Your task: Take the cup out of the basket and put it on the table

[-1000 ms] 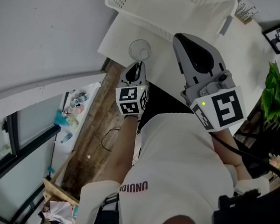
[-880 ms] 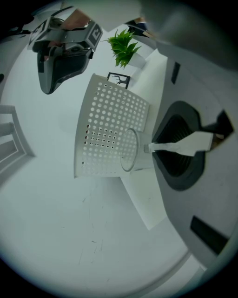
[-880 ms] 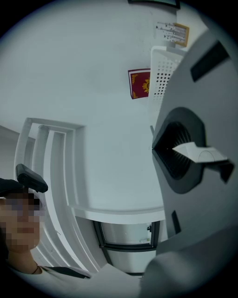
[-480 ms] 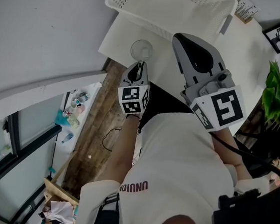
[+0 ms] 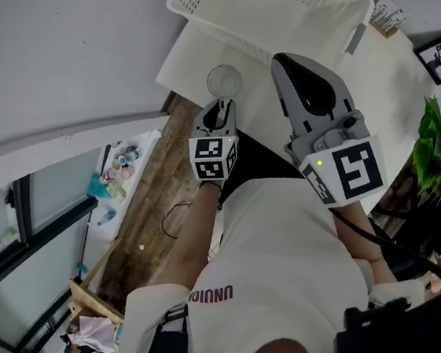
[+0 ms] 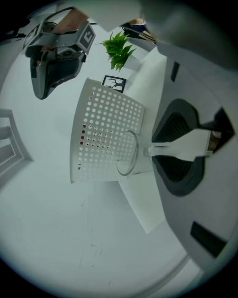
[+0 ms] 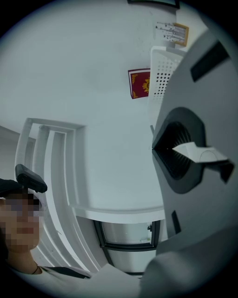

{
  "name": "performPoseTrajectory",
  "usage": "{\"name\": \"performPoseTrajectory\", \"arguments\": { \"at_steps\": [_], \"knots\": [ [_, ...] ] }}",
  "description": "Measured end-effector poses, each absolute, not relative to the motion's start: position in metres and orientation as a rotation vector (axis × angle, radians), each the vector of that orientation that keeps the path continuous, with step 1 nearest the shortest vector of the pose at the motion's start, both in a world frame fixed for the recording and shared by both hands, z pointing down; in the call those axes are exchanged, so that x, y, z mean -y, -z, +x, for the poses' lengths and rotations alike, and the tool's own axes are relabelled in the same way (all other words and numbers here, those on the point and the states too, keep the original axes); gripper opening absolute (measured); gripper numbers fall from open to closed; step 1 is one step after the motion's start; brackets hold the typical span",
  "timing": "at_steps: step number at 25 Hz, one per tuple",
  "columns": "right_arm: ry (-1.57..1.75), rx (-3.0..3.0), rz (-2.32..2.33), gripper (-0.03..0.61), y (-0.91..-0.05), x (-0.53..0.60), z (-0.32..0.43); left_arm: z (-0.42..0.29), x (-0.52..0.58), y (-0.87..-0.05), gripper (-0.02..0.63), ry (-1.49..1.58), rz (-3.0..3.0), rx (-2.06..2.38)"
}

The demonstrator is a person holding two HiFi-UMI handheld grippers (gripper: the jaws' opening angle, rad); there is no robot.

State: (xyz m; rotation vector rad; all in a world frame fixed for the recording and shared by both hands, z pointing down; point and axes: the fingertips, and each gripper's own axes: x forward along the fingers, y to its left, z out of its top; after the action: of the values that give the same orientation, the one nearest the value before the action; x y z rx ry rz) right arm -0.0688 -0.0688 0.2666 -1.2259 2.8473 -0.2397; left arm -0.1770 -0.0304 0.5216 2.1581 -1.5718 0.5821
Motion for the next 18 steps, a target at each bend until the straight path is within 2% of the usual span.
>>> {"name": "performPoseTrajectory", "arguments": {
  "at_steps": [1,3,11,18],
  "knots": [
    [0.239,-2.848,-1.225,0.018,-0.266,0.069,-0.069,-0.177,0.03,-0.521,0.095,-0.583,2.156,1.576],
    [0.241,-2.85,-1.224,0.018,-0.267,0.069,-0.069,-0.178,0.029,-0.52,0.188,-0.575,2.144,1.592],
    [0.244,-2.855,-1.211,0.018,-0.267,0.068,-0.072,-0.187,0.028,-0.496,0.192,-0.553,2.16,1.636],
    [0.239,-2.875,-1.209,0.018,-0.268,0.067,-0.076,-0.188,0.037,-0.404,0.188,-0.39,2.308,1.881]
  ]
}}
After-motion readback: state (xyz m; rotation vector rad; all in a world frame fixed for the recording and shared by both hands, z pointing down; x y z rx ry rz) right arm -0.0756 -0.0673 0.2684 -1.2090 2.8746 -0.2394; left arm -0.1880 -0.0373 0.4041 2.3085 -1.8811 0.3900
